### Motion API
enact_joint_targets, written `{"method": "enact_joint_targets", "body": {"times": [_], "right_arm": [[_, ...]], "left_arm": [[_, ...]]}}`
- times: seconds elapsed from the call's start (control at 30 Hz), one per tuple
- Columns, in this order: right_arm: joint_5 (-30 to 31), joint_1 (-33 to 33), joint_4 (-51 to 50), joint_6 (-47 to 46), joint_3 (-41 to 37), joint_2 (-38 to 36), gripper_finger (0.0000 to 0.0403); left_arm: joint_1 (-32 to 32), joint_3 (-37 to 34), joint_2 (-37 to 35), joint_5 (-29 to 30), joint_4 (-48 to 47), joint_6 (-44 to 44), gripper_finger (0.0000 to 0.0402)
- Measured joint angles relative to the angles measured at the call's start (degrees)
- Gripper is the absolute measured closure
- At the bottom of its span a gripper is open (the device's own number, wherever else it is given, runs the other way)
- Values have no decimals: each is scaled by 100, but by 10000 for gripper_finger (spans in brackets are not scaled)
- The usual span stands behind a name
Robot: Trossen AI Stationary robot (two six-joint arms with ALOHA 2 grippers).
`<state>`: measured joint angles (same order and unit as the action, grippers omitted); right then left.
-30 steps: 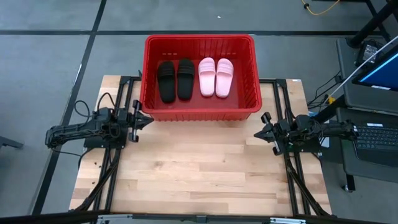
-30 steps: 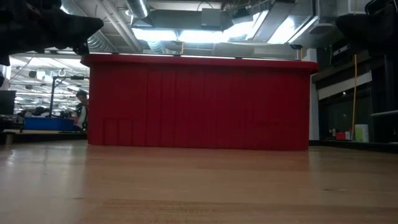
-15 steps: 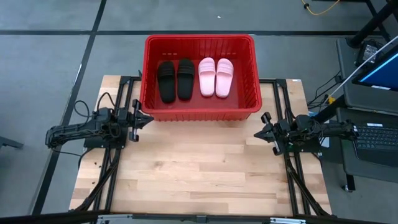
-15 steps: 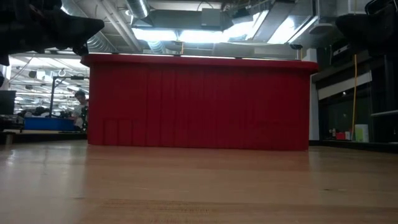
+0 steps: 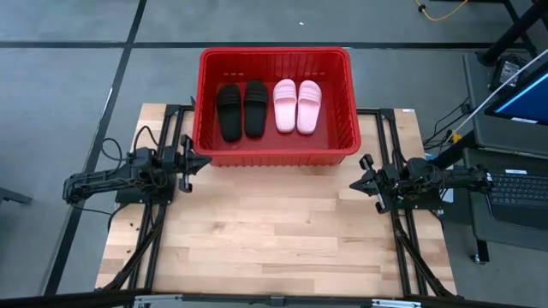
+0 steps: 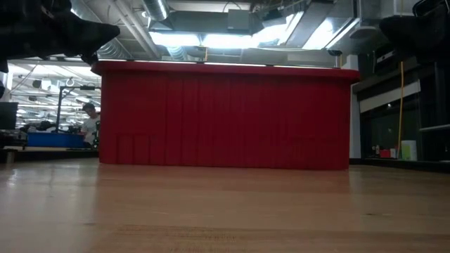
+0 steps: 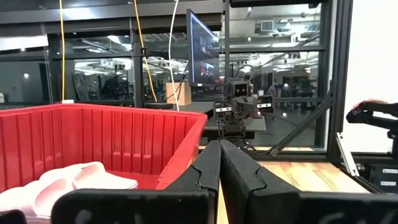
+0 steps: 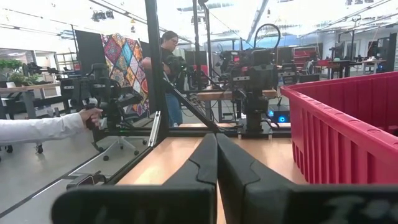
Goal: Pick and place slides into bin
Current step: Return to Home Position
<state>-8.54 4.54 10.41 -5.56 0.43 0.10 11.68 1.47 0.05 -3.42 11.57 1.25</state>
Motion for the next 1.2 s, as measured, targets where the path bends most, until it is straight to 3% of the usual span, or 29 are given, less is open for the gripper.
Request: {"method": "enact_joint_targets", "body": {"times": [0.77,0.9,1.07,1.2], "right_arm": [[0,0,0,2,2,2,397],[-2,0,0,2,2,0,397],[-2,-1,2,0,2,0,397],[-2,0,0,0,2,2,397]], "left_arm": [[4,31,0,267,495,398,397],[2,331,0,267,269,590,398],[0,907,0,457,-1215,731,397],[0,995,0,627,-1436,972,394]]}}
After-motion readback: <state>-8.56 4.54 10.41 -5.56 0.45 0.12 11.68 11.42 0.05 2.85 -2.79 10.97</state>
